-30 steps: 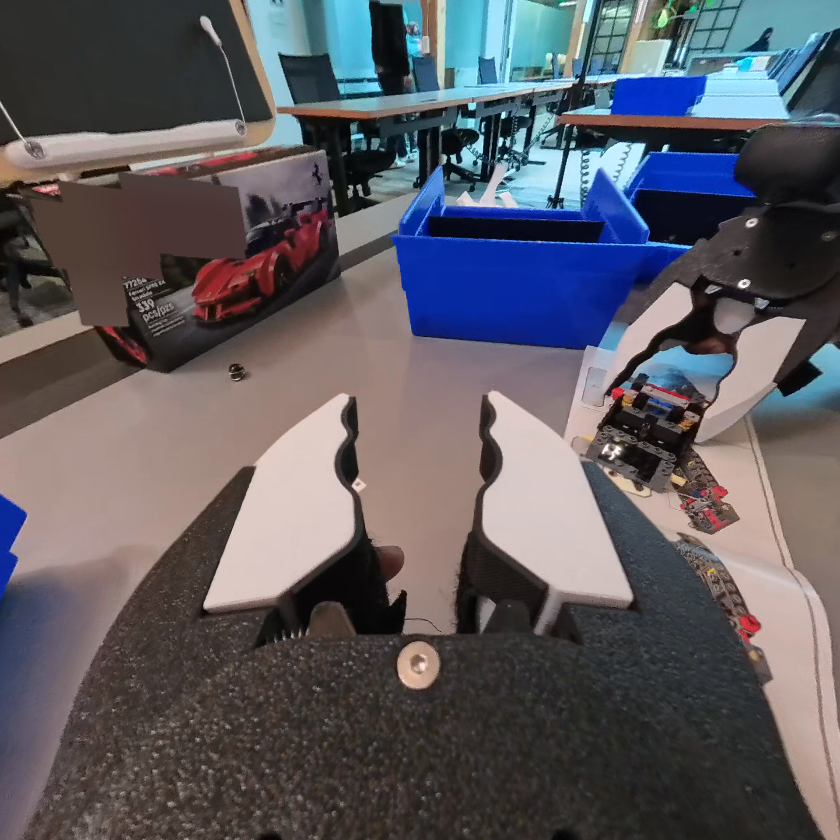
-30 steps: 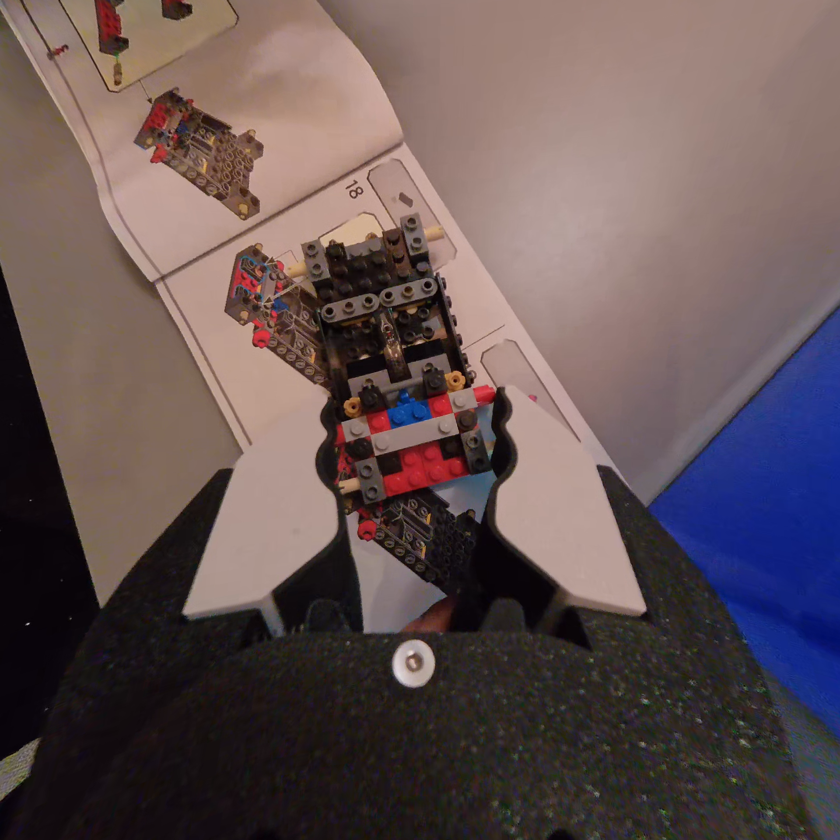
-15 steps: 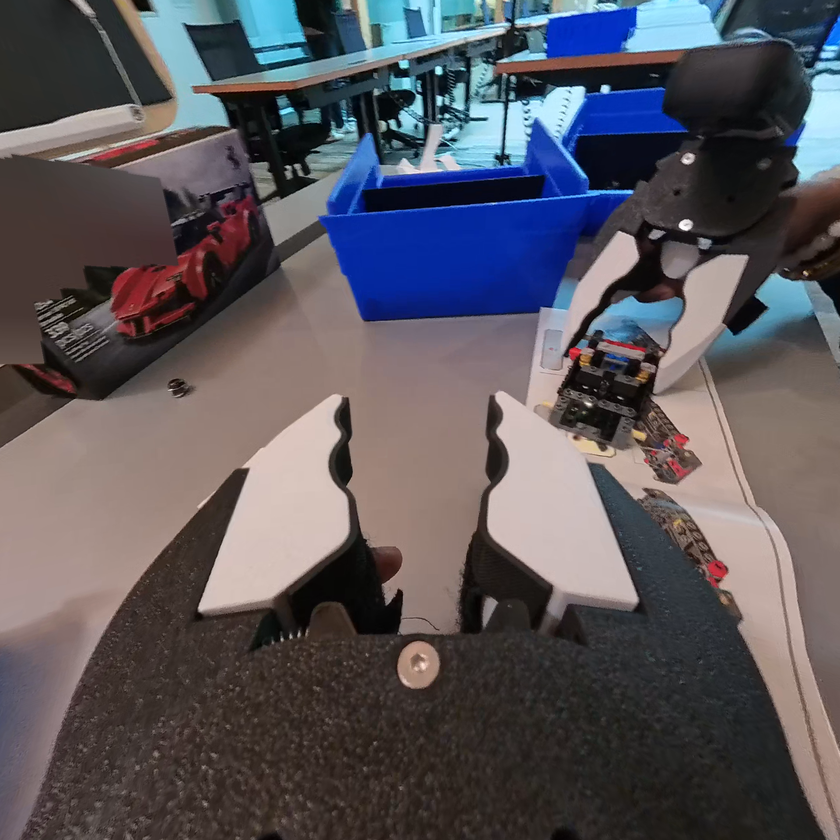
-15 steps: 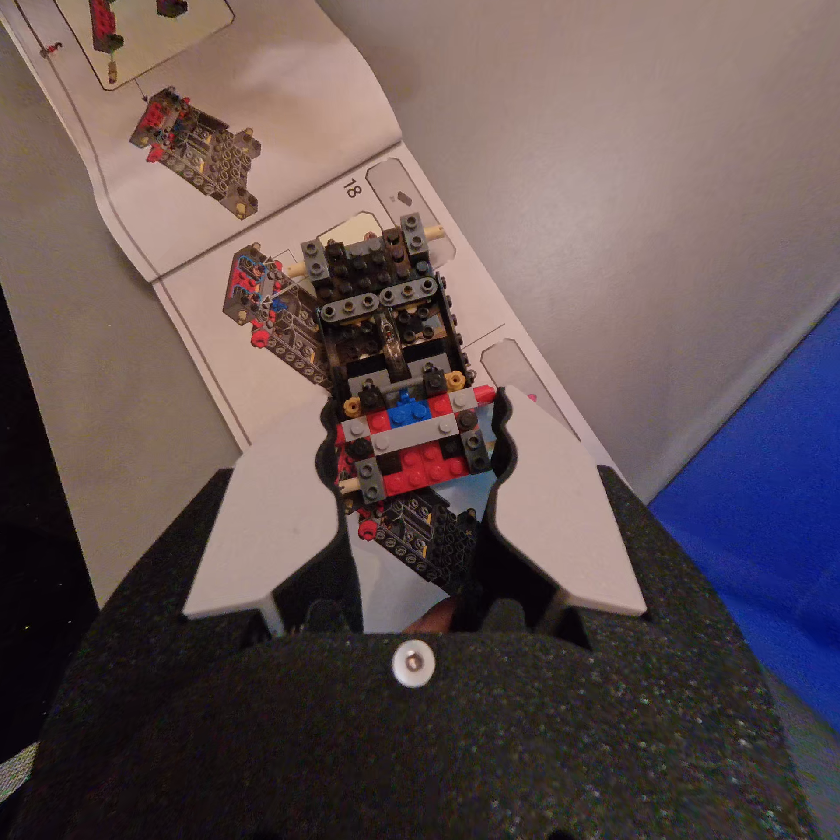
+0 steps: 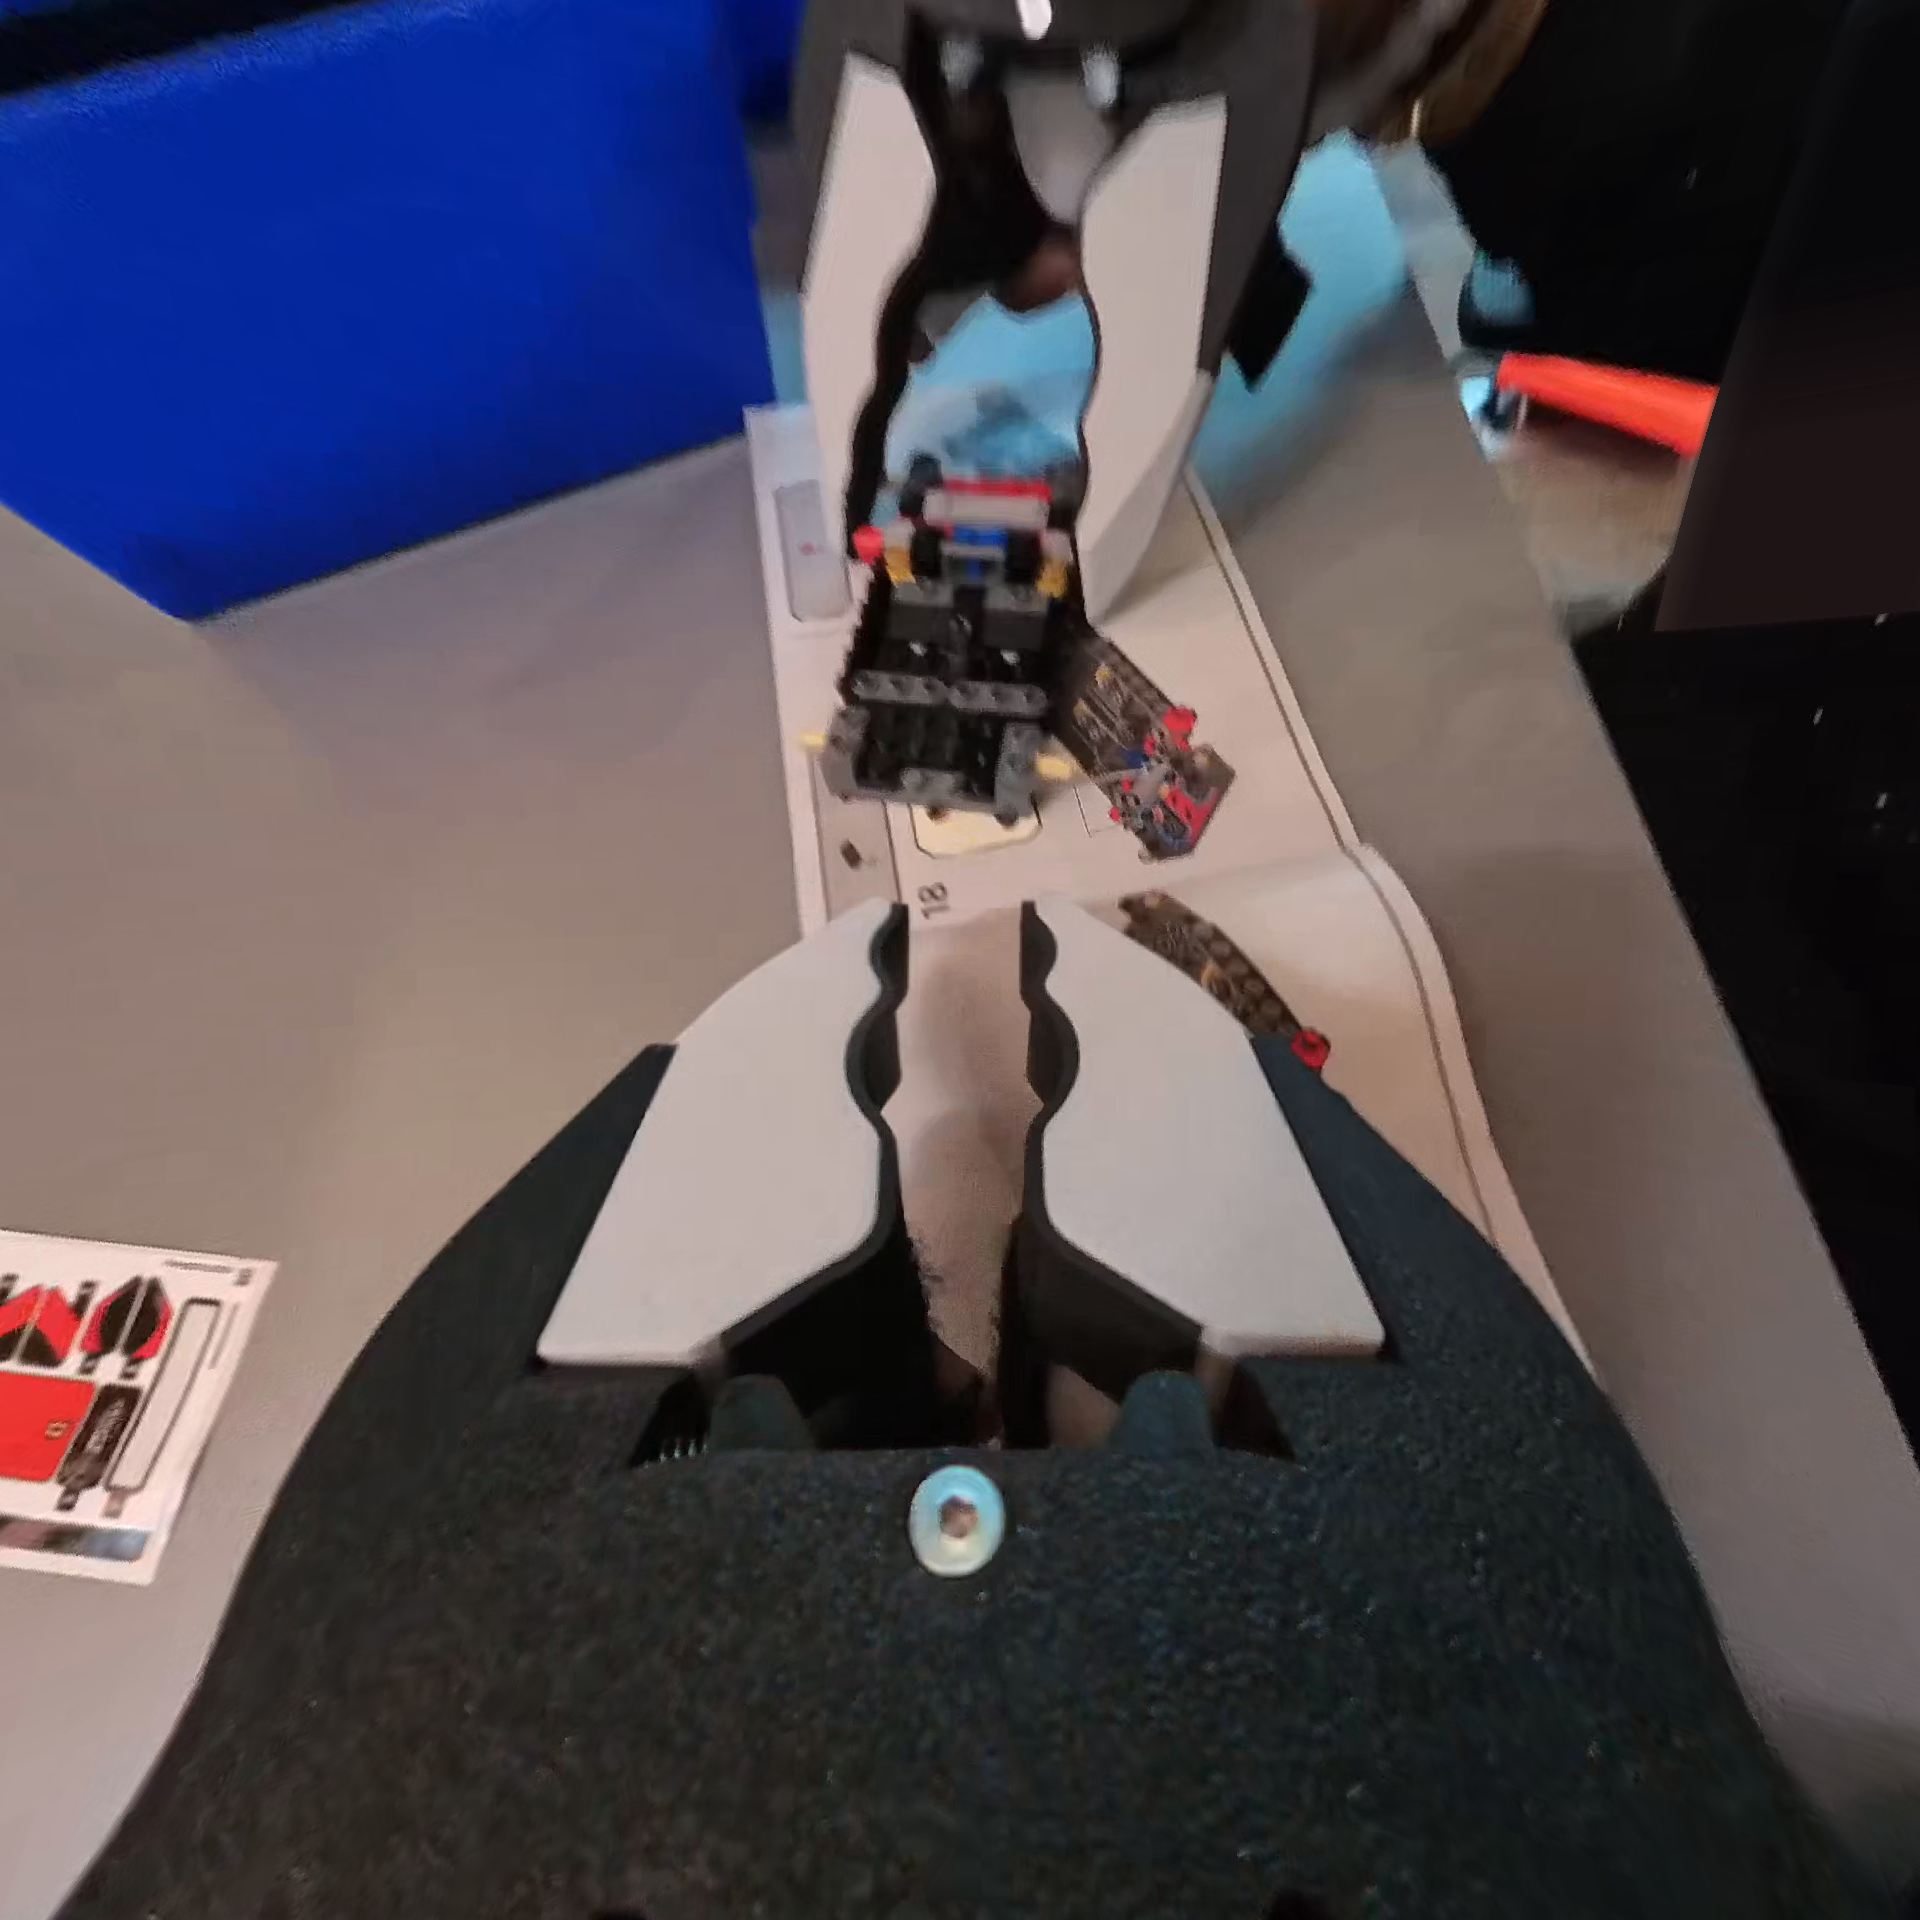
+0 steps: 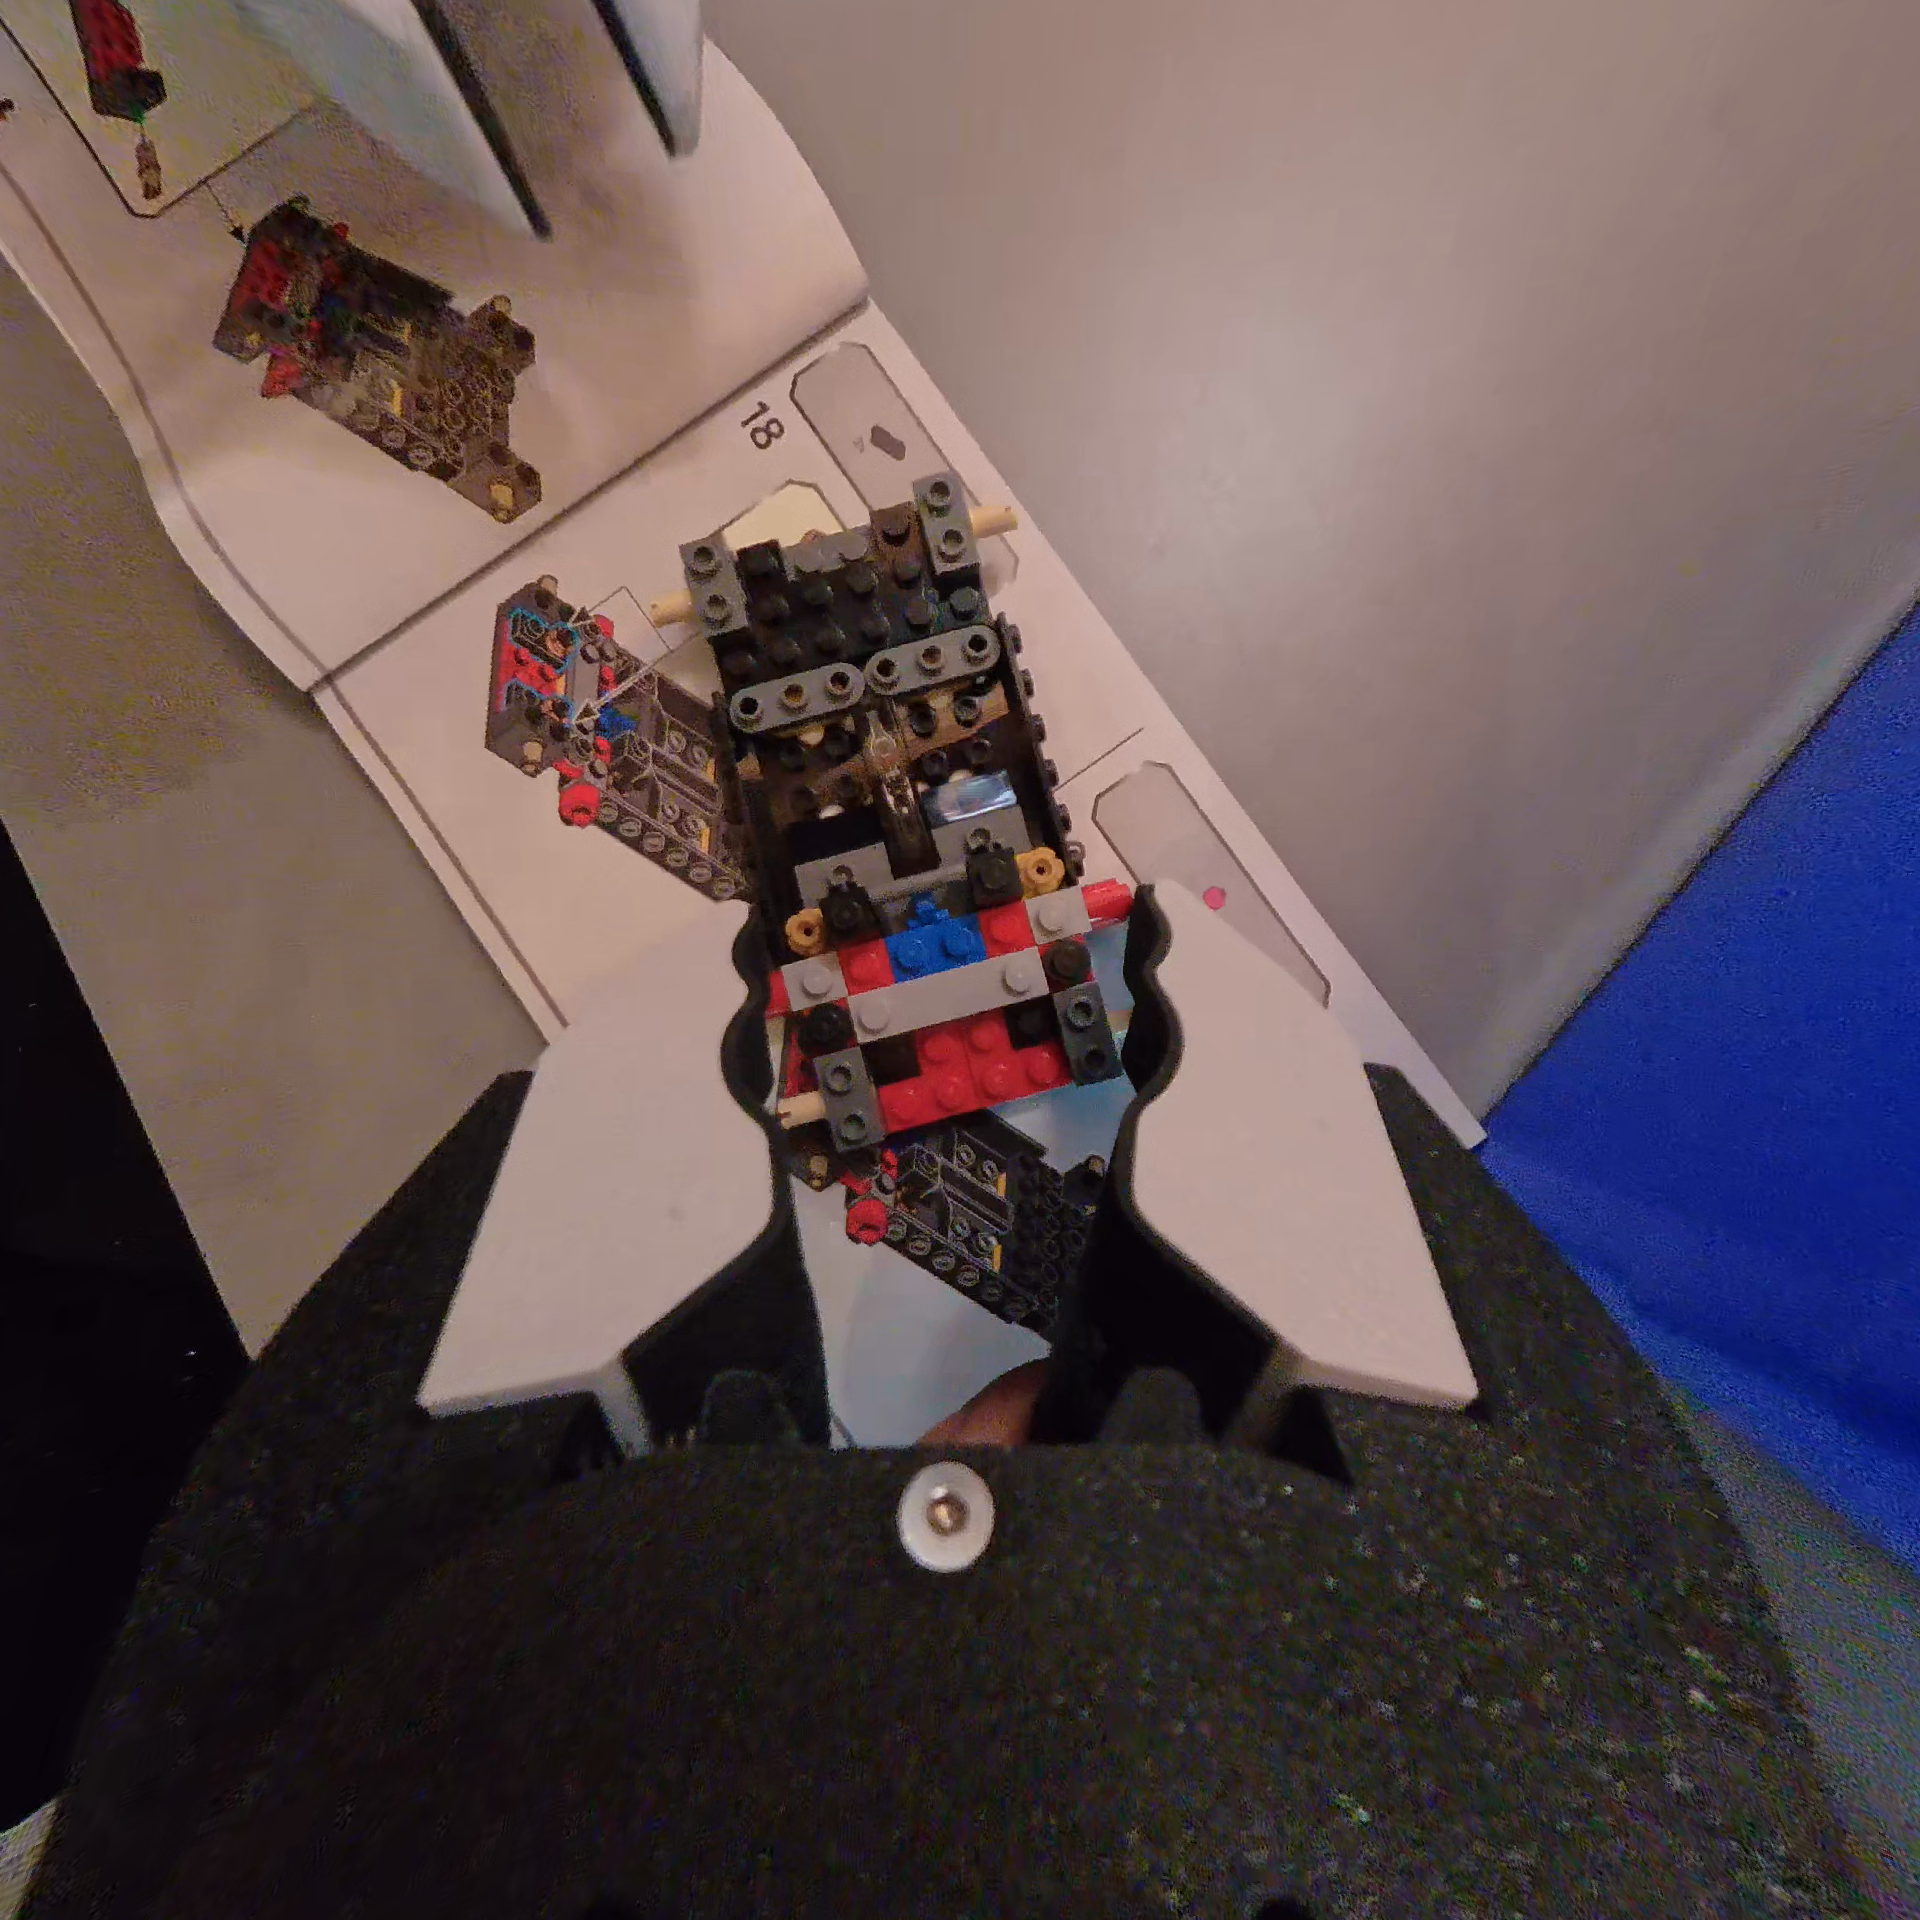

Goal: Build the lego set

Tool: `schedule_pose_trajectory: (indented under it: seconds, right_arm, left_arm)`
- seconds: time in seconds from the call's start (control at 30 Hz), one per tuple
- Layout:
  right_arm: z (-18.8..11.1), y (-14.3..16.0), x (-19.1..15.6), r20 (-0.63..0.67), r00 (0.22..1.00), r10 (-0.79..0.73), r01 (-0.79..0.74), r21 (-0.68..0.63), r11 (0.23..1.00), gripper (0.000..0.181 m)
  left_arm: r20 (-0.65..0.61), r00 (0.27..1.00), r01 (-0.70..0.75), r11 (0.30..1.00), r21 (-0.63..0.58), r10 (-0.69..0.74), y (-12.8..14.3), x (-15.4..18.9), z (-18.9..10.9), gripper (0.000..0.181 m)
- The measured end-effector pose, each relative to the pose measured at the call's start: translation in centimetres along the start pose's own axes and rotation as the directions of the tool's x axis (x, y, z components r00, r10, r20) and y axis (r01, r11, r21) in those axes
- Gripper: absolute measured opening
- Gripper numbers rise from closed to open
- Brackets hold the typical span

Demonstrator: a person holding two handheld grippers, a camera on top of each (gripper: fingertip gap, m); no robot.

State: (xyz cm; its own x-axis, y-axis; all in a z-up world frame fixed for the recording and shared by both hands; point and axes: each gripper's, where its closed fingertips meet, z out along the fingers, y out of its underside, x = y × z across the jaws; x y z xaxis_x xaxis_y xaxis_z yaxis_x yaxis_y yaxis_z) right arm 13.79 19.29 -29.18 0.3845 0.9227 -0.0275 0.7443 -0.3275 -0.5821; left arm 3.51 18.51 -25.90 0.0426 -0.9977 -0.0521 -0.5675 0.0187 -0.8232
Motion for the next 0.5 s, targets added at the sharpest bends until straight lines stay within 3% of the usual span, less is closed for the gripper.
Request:
schedule_pose_trajectory:
  seconds: [0.17,0.23,0.33,0.4,0.5]
  right_arm:
    - [0.0,0.0,0.0,0.005,1.000,0.005,-0.005,0.003,1.000,0.066]
    - [0.0,0.0,0.1,0.008,1.000,0.017,-0.017,0.005,1.000,0.066]
    - [-0.1,0.0,0.1,0.004,0.999,0.048,-0.048,0.000,0.999,0.066]
    - [-0.1,0.0,0.2,-0.004,0.999,0.043,-0.043,-0.007,0.999,0.066]
    - [-0.1,0.2,0.3,-0.012,0.999,0.036,-0.036,-0.017,0.999,0.066]
  left_arm:
    - [0.012,0.999,-0.041,0.988,-0.148,0.044,2.2,0.0,0.9,0.015]
    - [-0.011,1.000,-0.023,0.988,-0.151,0.021,2.4,0.3,0.9,0.013]
    - [0.054,0.998,-0.006,0.990,-0.144,0.014,2.3,-0.8,0.4,0.017]
    - [0.177,0.984,0.033,0.997,-0.072,-0.020,1.4,-2.9,-0.6,0.019]
    - [0.368,0.900,0.209,0.972,0.111,-0.235,0.5,-7.0,-3.2,0.017]
